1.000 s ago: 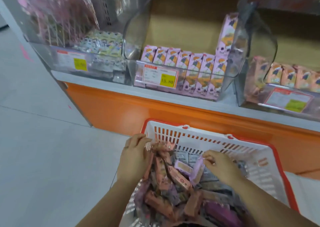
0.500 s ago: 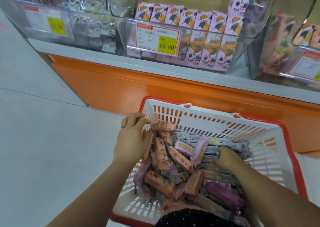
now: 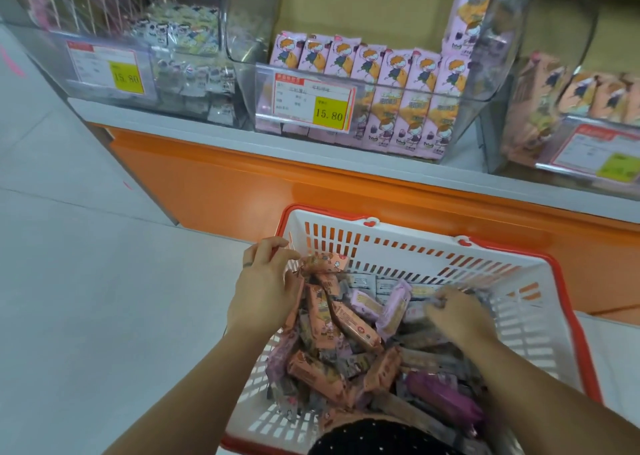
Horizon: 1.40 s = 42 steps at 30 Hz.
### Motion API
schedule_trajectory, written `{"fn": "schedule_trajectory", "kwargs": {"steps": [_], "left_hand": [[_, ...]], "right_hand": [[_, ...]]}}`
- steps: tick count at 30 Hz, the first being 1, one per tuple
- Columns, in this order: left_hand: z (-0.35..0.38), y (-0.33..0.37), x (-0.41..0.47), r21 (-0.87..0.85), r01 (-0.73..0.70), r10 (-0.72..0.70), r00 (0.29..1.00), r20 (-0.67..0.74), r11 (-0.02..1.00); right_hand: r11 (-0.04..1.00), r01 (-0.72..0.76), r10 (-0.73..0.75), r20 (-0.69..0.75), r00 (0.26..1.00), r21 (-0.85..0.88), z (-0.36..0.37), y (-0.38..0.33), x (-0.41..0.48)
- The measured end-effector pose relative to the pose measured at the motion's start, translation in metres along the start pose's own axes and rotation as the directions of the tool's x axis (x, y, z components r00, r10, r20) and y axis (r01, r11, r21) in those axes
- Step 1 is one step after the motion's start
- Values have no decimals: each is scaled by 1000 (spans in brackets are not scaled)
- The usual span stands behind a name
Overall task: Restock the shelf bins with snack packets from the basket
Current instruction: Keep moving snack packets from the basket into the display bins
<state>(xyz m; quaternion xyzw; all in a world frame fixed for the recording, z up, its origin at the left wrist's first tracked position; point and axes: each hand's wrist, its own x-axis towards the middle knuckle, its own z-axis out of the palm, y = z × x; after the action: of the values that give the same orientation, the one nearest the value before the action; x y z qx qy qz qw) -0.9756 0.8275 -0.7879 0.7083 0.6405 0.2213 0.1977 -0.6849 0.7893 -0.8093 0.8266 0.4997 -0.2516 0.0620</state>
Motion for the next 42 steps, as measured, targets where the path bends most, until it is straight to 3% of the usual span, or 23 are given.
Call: {"fn": "schedule_trajectory", "kwargs": {"steps": [9, 14, 16, 18, 21, 24, 26, 30, 34, 36, 39, 42], "left_hand": [[-26, 26, -2, 45, 2, -10, 984, 178, 999], [-65, 75, -17, -286, -7, 52, 988, 147, 958], [-84, 86, -25, -431, 63, -10, 992, 126, 900], [-104, 90, -29, -586, 221, -170, 975, 141, 780], [-137, 98, -35, -858, 393, -339, 898, 281, 331], [-164, 104, -45, -950, 293, -336, 910, 242, 110], [-177, 107, -52, -978, 201, -308, 935, 175, 55], [-195, 105, -49, -986, 81, -290, 957, 35, 148], [-224, 94, -23, -997, 12, -330, 944, -12, 70], [-238, 83, -5, -996, -1, -369, 929, -34, 91], [-254, 63, 25, -965, 32, -388, 918, -75, 260], [-268, 49, 54, -820, 46, -359, 912, -199, 570]], "right_hand": [[927, 132, -158, 46, 986, 351, -118, -45, -51], [864, 256, -285, 2, 959, 433, -147, -78, -99], [825, 307, -338, -22, 941, 475, -155, -96, -114], [772, 325, -379, -16, 925, 547, -161, -117, -127], [652, 312, -441, 12, 897, 691, -165, -145, -145], [602, 363, -554, 45, 831, 711, -162, -172, -167], [563, 407, -626, 50, 778, 719, -158, -188, -182], [516, 519, -714, 7, 701, 681, -164, -216, -205], [540, 700, -747, -118, 654, 468, -189, -240, -203], [537, 748, -757, -169, 631, 390, -202, -249, -190], [617, 784, -774, -235, 588, -69, -220, -256, -158], [674, 676, -732, -146, 666, -298, -218, -257, -121]]}}
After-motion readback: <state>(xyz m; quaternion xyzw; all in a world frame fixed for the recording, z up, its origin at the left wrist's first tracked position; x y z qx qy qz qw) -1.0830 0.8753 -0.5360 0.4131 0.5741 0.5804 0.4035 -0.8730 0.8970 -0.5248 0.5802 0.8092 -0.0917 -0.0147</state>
